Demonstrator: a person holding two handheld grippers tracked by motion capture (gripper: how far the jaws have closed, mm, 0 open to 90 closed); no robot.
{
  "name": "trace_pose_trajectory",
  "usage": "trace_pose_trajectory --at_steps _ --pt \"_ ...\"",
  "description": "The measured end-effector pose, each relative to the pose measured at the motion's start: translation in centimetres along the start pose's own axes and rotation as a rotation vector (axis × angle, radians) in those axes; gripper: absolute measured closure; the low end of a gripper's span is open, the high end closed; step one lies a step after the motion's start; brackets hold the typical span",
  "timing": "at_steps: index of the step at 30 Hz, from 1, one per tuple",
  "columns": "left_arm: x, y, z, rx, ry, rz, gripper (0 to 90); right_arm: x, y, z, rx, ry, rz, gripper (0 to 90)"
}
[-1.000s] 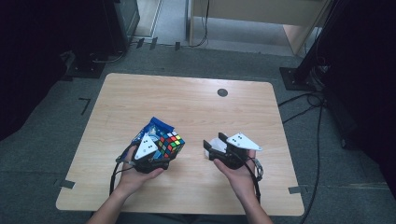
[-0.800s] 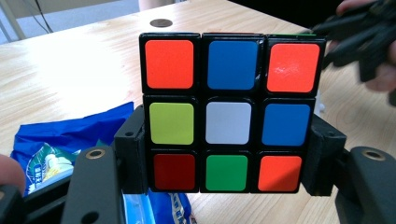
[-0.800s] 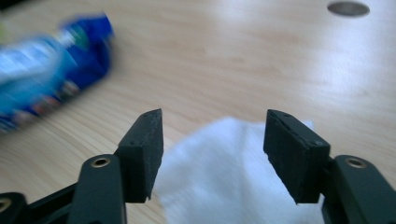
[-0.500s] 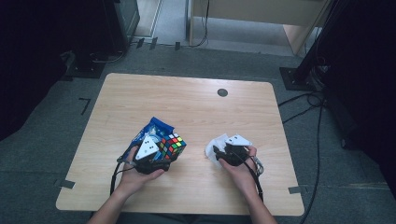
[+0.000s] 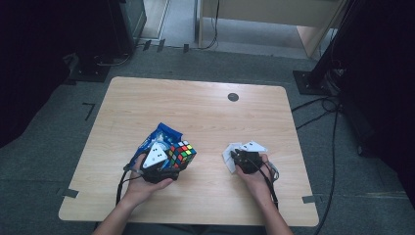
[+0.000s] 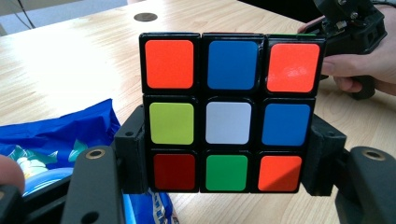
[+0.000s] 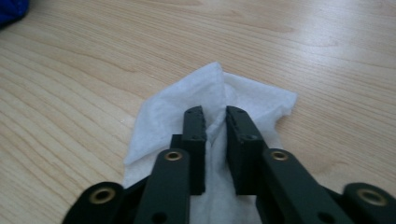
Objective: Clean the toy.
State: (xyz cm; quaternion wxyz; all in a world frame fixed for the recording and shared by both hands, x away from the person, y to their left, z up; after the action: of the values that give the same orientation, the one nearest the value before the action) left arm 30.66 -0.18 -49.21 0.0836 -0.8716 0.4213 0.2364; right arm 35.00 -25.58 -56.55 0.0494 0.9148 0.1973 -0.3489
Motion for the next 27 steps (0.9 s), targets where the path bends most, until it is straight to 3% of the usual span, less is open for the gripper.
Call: trace_pose_trajectory --at_steps 4,8,11,14,22,27 --pt "0.0 0.1 -0.1 0.002 0.002 0.003 33.9 -0.2 -0.3 -0.2 -0.003 -0.011 0.001 86.6" --pt "0.2 0.2 0.0 0.004 -0.002 0.006 33.9 -1.5 -1.8 -1.6 -0.02 0.054 -0.053 86.9" --pt "0.2 0.3 0.0 0.005 -0.002 0.01 33.8 -3.0 -3.6 -3.0 0.008 0.114 -0.134 86.9" --pt "0.3 0.6 0.0 0.008 -0.005 0.017 33.9 -4.5 -5.6 -4.3 -0.036 0.17 -0.173 86.8" --pt "0.7 1.7 0.0 0.03 -0.004 0.045 33.9 -9.2 -11.1 -7.8 -0.04 0.317 -0.349 86.8" --pt "1.1 2.9 0.1 0.052 -0.012 0.07 33.9 -10.8 -13.8 -8.6 -0.07 0.351 -0.438 86.7"
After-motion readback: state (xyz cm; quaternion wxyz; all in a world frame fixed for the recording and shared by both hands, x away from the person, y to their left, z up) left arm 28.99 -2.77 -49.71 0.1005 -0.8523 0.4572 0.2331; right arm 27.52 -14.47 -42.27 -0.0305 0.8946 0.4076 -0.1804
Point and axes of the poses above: each handheld gripper's, and its own axes: x roughly forward along the jaws, z roughly out of its underside, y roughly to its right, the point moved 7 cm from there along x, roughly forward along the jaws, and after that the axes turned 1 degree about -y, right-handed, at the moved point
